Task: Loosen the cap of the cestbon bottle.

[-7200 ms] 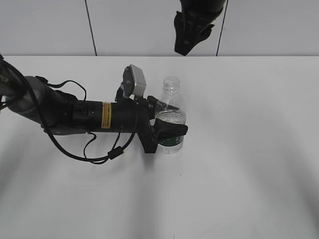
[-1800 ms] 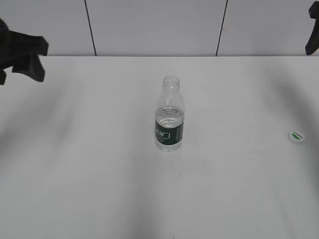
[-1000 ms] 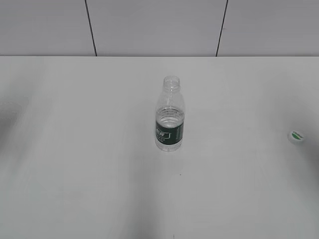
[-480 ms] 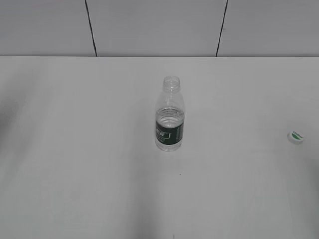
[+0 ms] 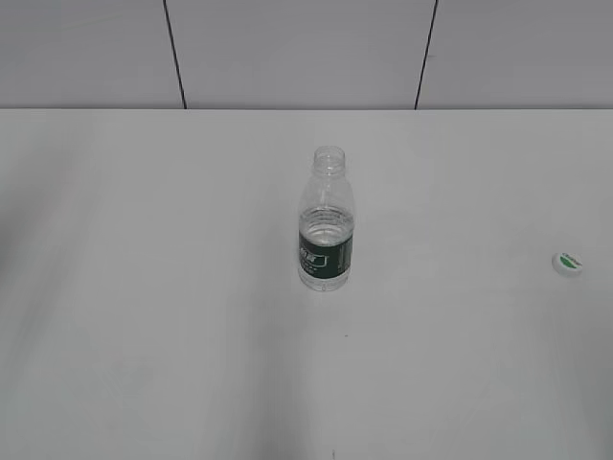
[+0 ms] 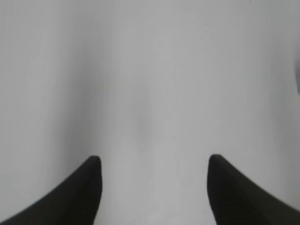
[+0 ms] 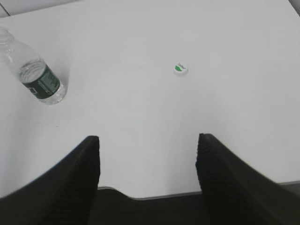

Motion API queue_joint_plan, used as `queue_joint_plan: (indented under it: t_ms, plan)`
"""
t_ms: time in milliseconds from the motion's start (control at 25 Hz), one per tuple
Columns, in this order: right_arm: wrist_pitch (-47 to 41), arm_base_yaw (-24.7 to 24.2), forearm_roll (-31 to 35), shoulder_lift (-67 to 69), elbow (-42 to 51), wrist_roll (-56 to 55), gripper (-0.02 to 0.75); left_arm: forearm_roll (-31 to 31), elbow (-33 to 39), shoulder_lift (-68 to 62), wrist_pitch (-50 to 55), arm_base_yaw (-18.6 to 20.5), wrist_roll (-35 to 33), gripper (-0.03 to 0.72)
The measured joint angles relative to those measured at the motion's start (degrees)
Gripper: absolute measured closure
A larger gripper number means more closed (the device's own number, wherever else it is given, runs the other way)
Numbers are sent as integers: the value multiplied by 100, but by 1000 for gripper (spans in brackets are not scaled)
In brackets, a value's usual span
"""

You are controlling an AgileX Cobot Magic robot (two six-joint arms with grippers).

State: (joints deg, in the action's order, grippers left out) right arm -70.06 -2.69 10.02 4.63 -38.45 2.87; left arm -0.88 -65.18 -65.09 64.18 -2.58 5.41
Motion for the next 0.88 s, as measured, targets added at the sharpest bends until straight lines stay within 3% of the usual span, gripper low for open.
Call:
queue_joint_plan:
  t_ms: [240, 600, 880]
  plan:
    - [-15, 0, 250, -500, 111, -2, 239, -306, 114, 957, 427, -36, -16, 262]
    - [-15, 0, 305, -500, 830, -30, 239, -614, 1403, 3263, 562, -42, -100, 262]
    - [-20, 0, 373, -500, 717, 189, 239, 88, 2179, 5206, 600, -42, -100, 262]
